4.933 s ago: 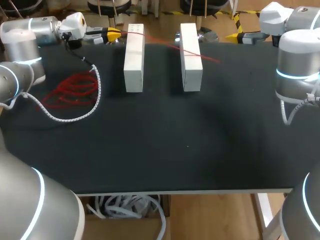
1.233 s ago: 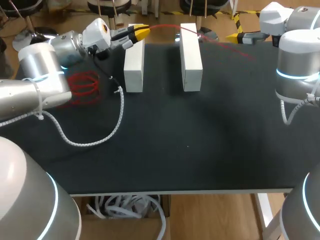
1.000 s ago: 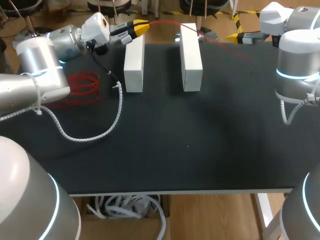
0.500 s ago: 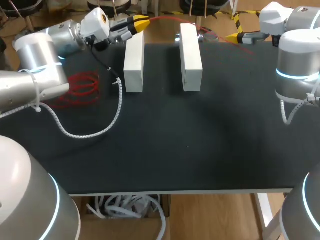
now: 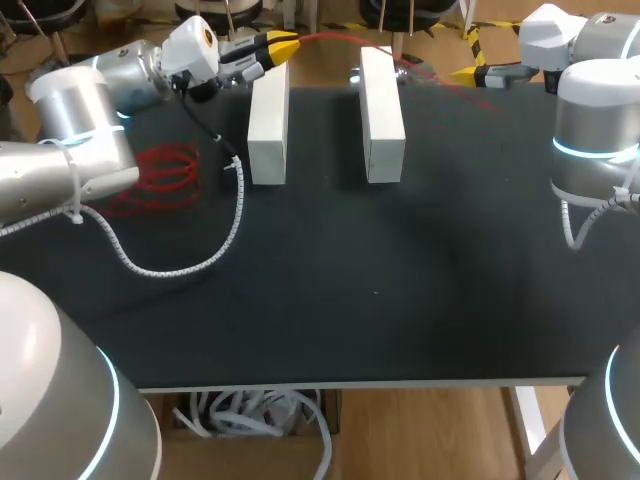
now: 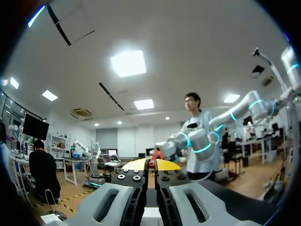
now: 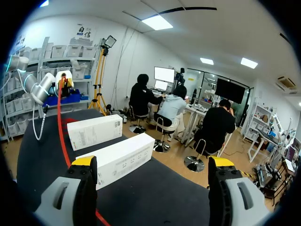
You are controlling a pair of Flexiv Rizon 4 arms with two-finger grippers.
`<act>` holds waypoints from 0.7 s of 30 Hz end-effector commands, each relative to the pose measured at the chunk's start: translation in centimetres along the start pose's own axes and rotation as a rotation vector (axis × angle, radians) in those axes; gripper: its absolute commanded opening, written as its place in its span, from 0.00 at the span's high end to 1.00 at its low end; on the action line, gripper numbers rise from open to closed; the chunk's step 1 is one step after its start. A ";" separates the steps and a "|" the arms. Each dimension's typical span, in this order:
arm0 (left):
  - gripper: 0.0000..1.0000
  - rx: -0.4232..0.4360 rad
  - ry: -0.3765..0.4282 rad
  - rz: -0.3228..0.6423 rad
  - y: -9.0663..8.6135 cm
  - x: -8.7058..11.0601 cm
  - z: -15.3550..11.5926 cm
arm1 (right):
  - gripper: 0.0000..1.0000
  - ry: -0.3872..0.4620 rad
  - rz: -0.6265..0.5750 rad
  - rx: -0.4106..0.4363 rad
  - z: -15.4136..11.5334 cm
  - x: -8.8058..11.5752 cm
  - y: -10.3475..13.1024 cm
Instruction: Grab the tape and strap the tape.
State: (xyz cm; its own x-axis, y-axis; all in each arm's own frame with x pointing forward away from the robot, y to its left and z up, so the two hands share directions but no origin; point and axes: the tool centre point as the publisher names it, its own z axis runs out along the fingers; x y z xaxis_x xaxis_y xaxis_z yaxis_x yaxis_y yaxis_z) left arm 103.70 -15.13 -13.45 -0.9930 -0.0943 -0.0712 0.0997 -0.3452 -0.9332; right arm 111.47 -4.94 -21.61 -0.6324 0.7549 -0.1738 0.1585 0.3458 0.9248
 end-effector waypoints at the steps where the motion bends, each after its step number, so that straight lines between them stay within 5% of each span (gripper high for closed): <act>1: 1.00 0.001 0.003 -0.001 0.1 -0.1 0.0 | 0.00 -0.052 0.127 0.046 -0.4 0.1 0.6; 7: 1.00 0.001 0.003 -0.001 0.1 -0.1 0.0 | 0.00 -0.340 0.453 0.114 -2.1 -0.3 2.0; 10: 1.00 0.001 0.003 -0.001 0.1 -0.1 0.0 | 0.00 -0.411 0.547 0.118 -3.3 0.2 2.2; 15: 1.00 0.001 0.003 -0.001 0.1 -0.1 0.0 | 0.00 -0.446 0.590 0.046 -5.7 2.4 2.3; 21: 1.00 0.001 0.003 -0.001 0.1 -0.1 0.0 | 0.00 -0.482 0.546 -0.151 -8.8 6.1 2.3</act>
State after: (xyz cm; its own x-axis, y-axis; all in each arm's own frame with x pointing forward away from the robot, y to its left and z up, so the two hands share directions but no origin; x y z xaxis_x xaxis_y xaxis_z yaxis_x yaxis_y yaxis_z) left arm 103.71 -15.13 -13.45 -0.9930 -0.0942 -0.0713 0.0998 -0.3453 -0.9332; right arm 104.58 -5.07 -17.14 -0.2033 0.9574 0.2053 0.4231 -0.1031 0.9002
